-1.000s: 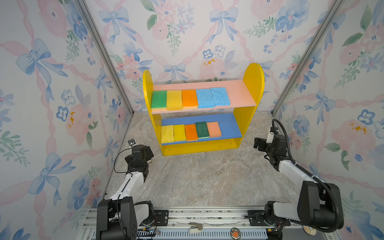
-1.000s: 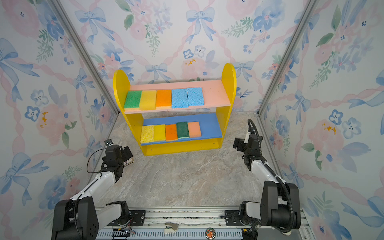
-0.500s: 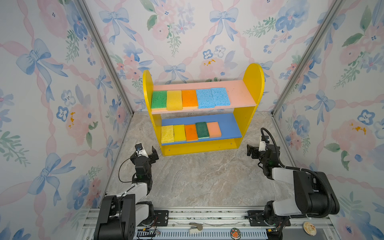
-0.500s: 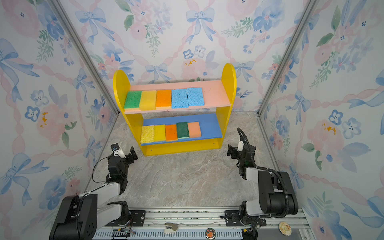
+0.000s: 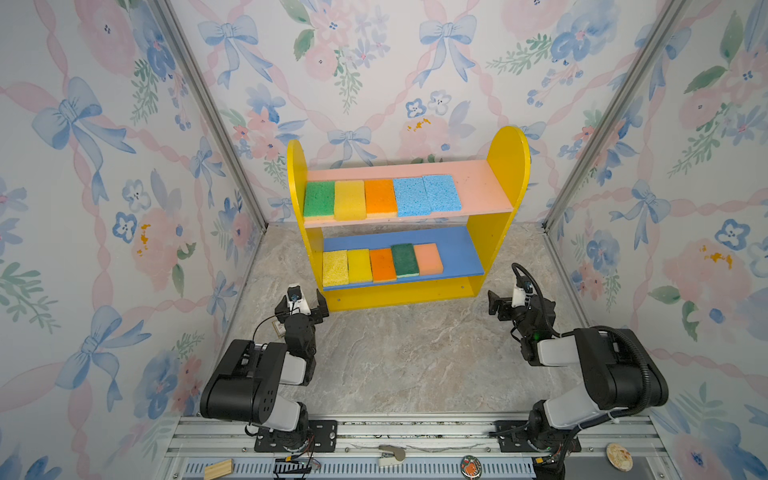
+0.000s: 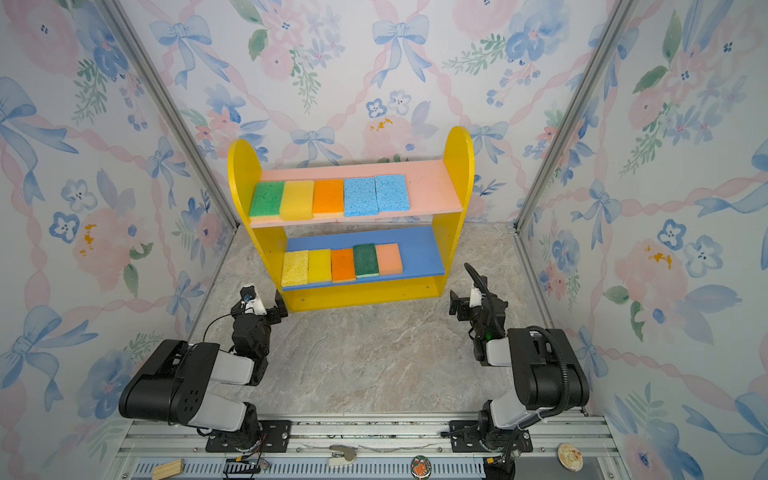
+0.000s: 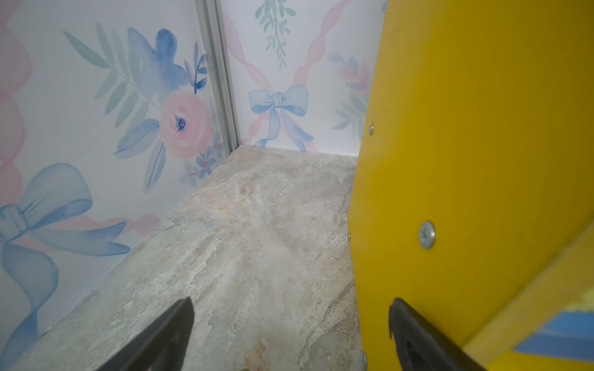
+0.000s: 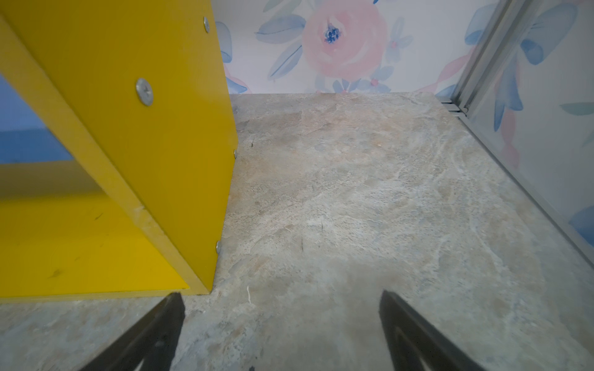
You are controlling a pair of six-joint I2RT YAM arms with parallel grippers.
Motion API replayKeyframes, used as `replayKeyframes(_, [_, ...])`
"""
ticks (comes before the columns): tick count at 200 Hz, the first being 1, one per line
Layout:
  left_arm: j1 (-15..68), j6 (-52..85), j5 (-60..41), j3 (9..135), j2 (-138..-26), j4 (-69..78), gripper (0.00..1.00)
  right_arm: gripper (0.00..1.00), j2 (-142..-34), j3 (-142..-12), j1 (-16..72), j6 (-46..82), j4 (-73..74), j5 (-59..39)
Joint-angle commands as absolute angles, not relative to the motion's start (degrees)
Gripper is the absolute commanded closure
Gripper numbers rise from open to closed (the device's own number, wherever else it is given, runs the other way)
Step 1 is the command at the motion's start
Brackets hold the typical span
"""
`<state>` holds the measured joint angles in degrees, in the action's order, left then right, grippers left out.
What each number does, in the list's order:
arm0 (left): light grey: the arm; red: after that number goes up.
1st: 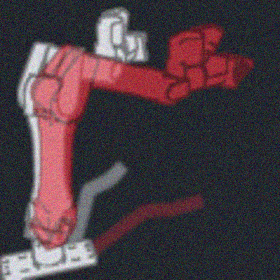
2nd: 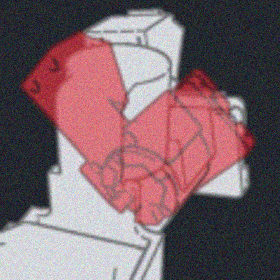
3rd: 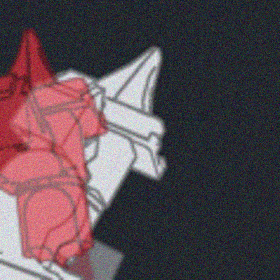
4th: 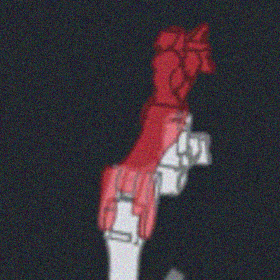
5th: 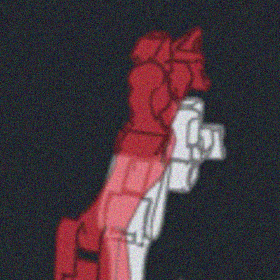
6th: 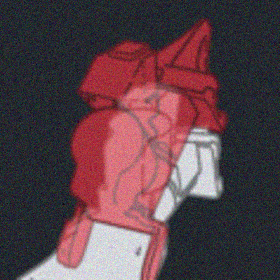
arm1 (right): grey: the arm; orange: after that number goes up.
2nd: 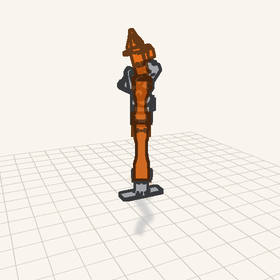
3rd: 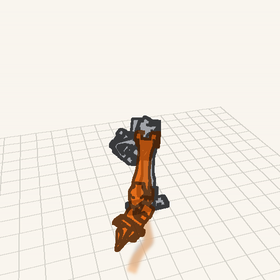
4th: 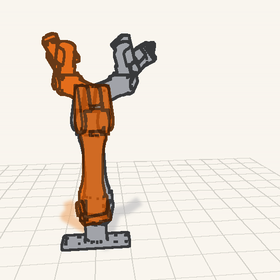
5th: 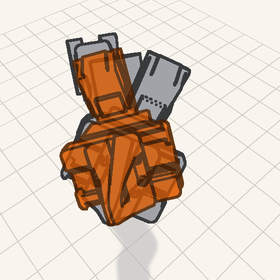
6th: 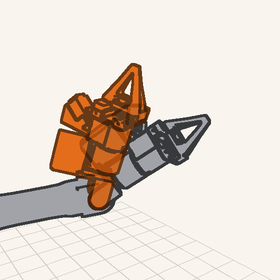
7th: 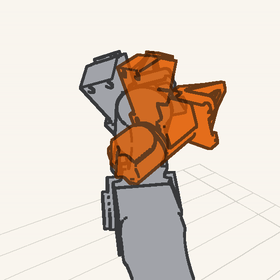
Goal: Place and organize the cleaning sponges onto the shelf
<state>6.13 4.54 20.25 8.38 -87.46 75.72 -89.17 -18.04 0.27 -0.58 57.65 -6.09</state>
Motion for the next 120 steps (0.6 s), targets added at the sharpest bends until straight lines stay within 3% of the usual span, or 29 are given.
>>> replayKeyframes(1, [7.6,3.9,18.2,10.9,-89.0,77.2,0.02,0.03,-89.1,-19.8,0.8,-1.9,57.7,-6.7])
replayKeyframes(120, [7.0,4.1,16.7,10.6,-88.6,77.1,0.02,0.03,-89.1,-21.9,-0.3,-0.1,54.0,-6.0])
